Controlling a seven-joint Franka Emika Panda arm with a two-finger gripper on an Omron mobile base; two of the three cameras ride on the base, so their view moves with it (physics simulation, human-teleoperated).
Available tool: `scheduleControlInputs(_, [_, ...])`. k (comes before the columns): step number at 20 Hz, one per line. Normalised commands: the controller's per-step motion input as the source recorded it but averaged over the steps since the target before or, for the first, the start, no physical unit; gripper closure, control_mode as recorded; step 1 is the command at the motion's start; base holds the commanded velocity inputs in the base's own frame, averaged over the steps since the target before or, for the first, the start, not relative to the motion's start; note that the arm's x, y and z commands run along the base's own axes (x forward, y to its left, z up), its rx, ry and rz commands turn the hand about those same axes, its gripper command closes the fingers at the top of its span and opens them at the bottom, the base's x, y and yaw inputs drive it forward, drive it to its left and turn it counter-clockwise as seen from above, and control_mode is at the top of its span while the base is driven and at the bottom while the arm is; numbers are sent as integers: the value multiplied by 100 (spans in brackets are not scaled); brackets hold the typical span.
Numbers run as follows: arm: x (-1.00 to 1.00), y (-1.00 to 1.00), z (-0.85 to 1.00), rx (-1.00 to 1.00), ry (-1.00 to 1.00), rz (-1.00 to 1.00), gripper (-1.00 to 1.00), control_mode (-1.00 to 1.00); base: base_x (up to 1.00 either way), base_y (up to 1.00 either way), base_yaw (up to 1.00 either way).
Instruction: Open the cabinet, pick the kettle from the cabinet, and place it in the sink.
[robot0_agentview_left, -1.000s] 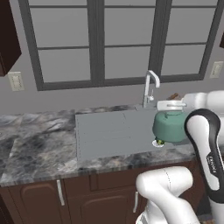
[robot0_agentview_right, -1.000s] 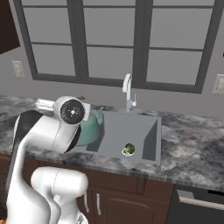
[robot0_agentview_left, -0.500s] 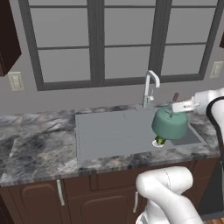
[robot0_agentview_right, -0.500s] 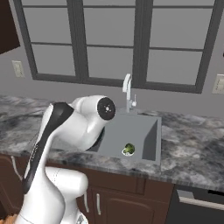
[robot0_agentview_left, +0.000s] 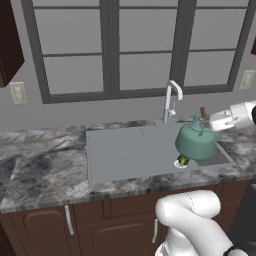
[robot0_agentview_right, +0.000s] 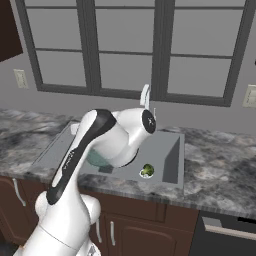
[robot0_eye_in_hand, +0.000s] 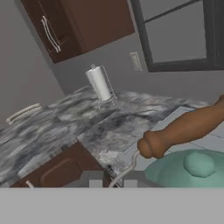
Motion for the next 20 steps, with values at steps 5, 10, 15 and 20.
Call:
scheduleControlInputs(5, [9, -14, -10, 4, 0, 21, 100, -100, 0, 0, 0])
scheduleControlInputs(10, [10, -14, -9, 2, 0, 15, 100, -100, 0, 0, 0])
scheduleControlInputs(15, [18, -10, -7, 0, 0, 2, 100, -100, 0, 0, 0])
scheduleControlInputs(20, [25, -8, -9, 0, 0, 0, 100, -100, 0, 0, 0])
